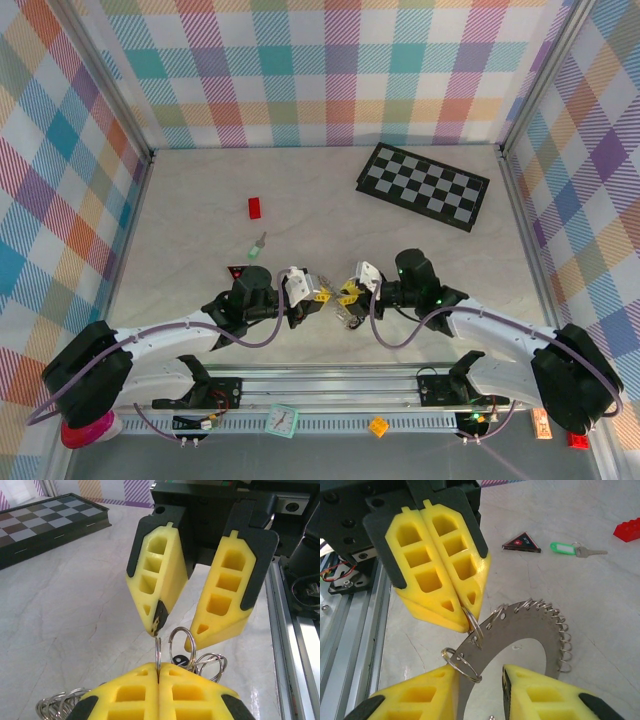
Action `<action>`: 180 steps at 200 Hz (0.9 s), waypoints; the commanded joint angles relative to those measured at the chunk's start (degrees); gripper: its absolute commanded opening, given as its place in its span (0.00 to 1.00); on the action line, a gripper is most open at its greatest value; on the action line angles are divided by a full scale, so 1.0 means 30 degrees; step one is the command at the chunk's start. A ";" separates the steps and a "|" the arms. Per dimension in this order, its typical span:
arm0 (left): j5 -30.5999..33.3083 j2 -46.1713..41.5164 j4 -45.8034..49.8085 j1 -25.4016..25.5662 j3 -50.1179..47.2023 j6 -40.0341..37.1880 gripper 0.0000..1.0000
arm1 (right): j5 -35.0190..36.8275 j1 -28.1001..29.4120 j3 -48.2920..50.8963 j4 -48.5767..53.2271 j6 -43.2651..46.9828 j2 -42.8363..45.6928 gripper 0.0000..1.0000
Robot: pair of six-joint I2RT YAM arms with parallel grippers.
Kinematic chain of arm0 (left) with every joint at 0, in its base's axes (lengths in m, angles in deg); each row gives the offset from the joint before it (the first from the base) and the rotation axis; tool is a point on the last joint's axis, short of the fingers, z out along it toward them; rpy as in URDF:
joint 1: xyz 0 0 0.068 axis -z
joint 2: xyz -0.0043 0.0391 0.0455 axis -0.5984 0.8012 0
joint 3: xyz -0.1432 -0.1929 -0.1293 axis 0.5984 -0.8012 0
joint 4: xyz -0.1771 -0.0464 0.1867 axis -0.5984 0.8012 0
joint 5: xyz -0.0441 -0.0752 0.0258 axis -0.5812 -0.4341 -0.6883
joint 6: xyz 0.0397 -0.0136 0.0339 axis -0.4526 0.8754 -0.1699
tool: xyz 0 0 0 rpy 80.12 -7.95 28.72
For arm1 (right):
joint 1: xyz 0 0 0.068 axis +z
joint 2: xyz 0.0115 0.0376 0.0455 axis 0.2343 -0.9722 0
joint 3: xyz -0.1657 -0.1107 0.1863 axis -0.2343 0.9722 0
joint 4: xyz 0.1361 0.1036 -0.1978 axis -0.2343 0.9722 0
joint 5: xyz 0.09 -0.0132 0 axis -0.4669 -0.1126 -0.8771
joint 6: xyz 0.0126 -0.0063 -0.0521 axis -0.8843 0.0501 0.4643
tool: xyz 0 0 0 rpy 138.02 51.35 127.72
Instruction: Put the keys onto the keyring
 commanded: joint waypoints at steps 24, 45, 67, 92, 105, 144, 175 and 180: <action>-0.0157 0.0032 -0.1289 0.0148 -0.0215 -0.0437 0.00 | -0.1331 -0.0386 0.0141 0.0086 -0.0288 0.1689 0.28; -0.0092 0.0066 -0.1439 0.0143 -0.0202 -0.0465 0.00 | -0.0226 -0.0383 0.0317 0.0957 -0.0891 0.2739 0.34; -0.0147 0.0033 -0.1559 0.0142 -0.0237 -0.0465 0.00 | 0.1940 -0.0383 0.1376 0.0402 -0.1808 0.4915 0.35; -0.0320 0.0176 -0.1798 0.0162 -0.0289 -0.0465 0.00 | 0.3110 -0.0416 0.1325 0.0402 -0.1652 0.6065 0.31; -0.0404 0.0259 -0.1938 0.0141 -0.0303 -0.0465 0.00 | 0.2149 -0.0412 0.0626 0.0941 -0.1251 0.5257 0.29; -0.0382 0.0218 -0.2304 0.0141 -0.0448 -0.0331 0.00 | -0.0870 -0.0423 -0.0793 0.0715 -0.0783 0.1432 0.28; -0.0354 0.0015 -0.2268 0.0138 -0.0543 -0.0347 0.00 | -0.1985 -0.0441 -0.1333 -0.0431 -0.0669 -0.0579 0.29; -0.0354 -0.0005 -0.2275 0.0145 -0.0588 -0.0347 0.00 | -0.2099 -0.0441 -0.1398 -0.0567 -0.0669 -0.0785 0.29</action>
